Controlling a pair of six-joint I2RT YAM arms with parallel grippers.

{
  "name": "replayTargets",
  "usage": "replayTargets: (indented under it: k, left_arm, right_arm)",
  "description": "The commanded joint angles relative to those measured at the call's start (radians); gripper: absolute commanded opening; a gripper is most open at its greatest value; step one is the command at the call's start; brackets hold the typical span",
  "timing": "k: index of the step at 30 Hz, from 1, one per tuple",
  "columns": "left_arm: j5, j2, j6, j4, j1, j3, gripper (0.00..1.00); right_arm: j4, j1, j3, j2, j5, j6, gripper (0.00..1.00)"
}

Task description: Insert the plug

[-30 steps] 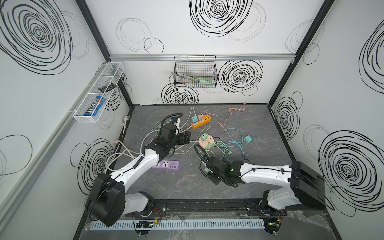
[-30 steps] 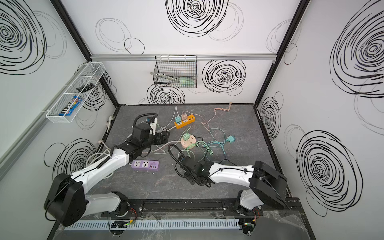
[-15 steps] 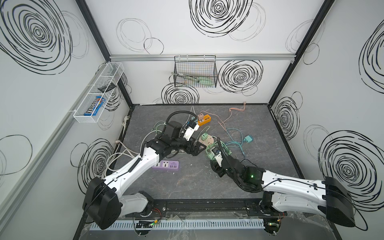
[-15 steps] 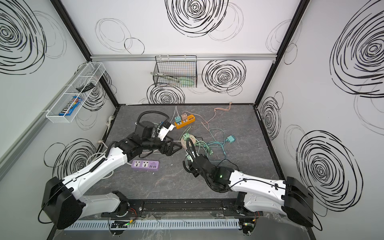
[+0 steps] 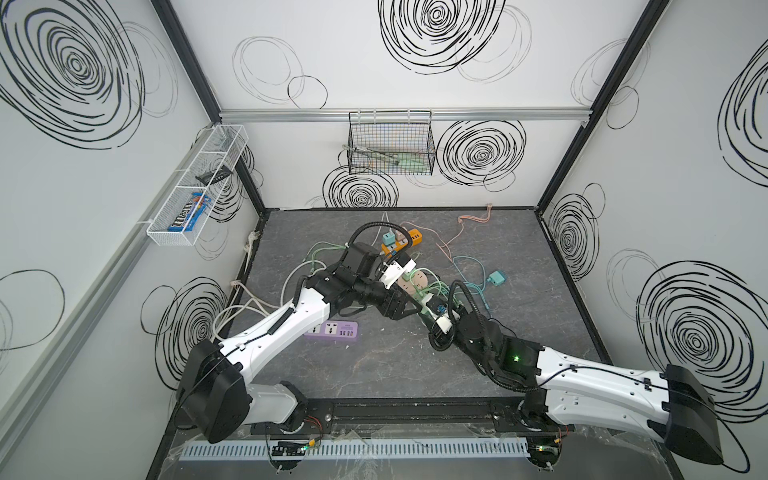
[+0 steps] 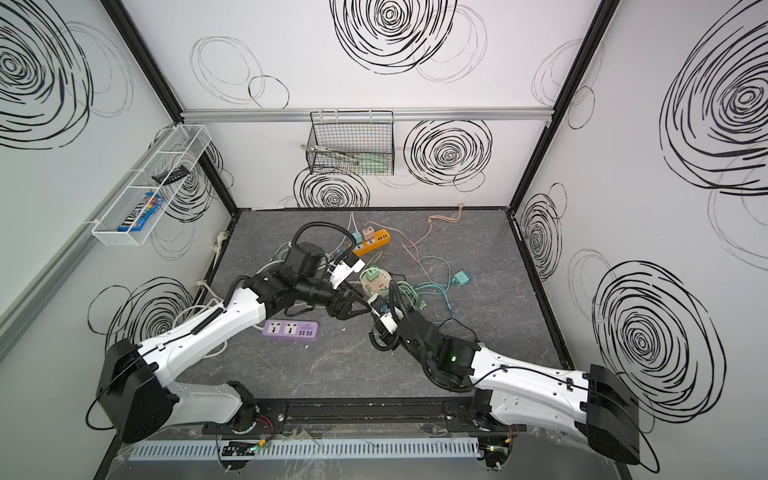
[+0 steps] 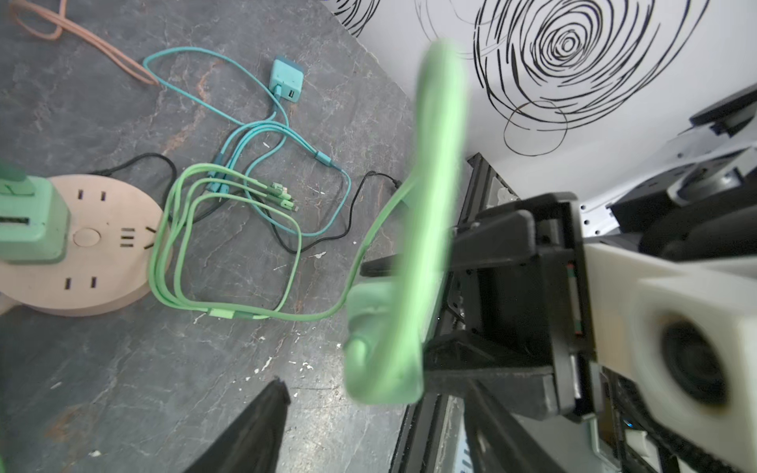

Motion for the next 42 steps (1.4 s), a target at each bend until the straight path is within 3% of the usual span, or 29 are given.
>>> replayTargets:
  k: [1, 8, 13, 16, 19, 21, 23, 26, 28, 33, 37, 40, 42]
  left_arm:
    - [0.03, 0.013, -0.034, 0.059, -0.002, 0.022, 0.66]
    - [0.089, 0.026, -0.059, 0.102, -0.002, 0.015, 0.51]
    - [0.139, 0.033, -0.062, 0.114, 0.006, 0.017, 0.46]
    - [0.172, 0.041, -0.063, 0.112, 0.022, 0.022, 0.32]
    - [0.192, 0.043, -0.049, 0.101, 0.031, 0.028, 0.09]
    - [0.16, 0.037, -0.033, 0.084, 0.036, 0.033, 0.0]
    - [0.097, 0.024, -0.032, 0.074, 0.054, 0.032, 0.0]
    - [0.018, -0.013, -0.081, 0.11, 0.106, 0.008, 0.0]
    - [-0.008, -0.049, -0.126, 0.159, 0.146, -0.021, 0.0]
    - [-0.037, -0.126, -0.163, 0.223, 0.216, -0.062, 0.0]
    - [-0.099, -0.189, -0.178, 0.247, 0.263, -0.081, 0.0]
    - [-0.203, -0.235, -0.17, 0.226, 0.284, -0.087, 0.0]
    - [-0.262, -0.261, -0.164, 0.213, 0.297, -0.094, 0.0]
  right_arm:
    - [0.071, 0.008, -0.002, -0.026, -0.016, -0.075, 0.44]
    - [0.098, 0.011, -0.001, -0.017, -0.038, -0.132, 0.44]
    - [0.071, 0.012, 0.024, -0.002, -0.055, -0.159, 0.44]
    - [0.07, 0.012, 0.022, 0.0, -0.048, -0.182, 0.44]
    - [0.094, 0.01, 0.014, -0.002, -0.009, -0.191, 0.45]
    - [0.114, -0.002, 0.011, -0.009, 0.011, -0.139, 0.48]
    - [0.089, -0.038, 0.023, -0.019, -0.028, -0.101, 0.57]
    - [0.016, -0.117, 0.057, -0.038, -0.034, 0.009, 0.86]
    - [-0.034, -0.199, 0.07, -0.055, -0.029, 0.117, 1.0]
    - [-0.133, -0.518, 0.073, -0.025, -0.196, 0.431, 0.97]
    - [-0.208, -0.762, 0.132, 0.16, -0.436, 0.638, 0.97]
    - [-0.247, -0.831, 0.248, 0.363, -0.623, 0.667, 0.97]
    - [-0.29, -0.833, 0.346, 0.494, -0.683, 0.686, 0.97]
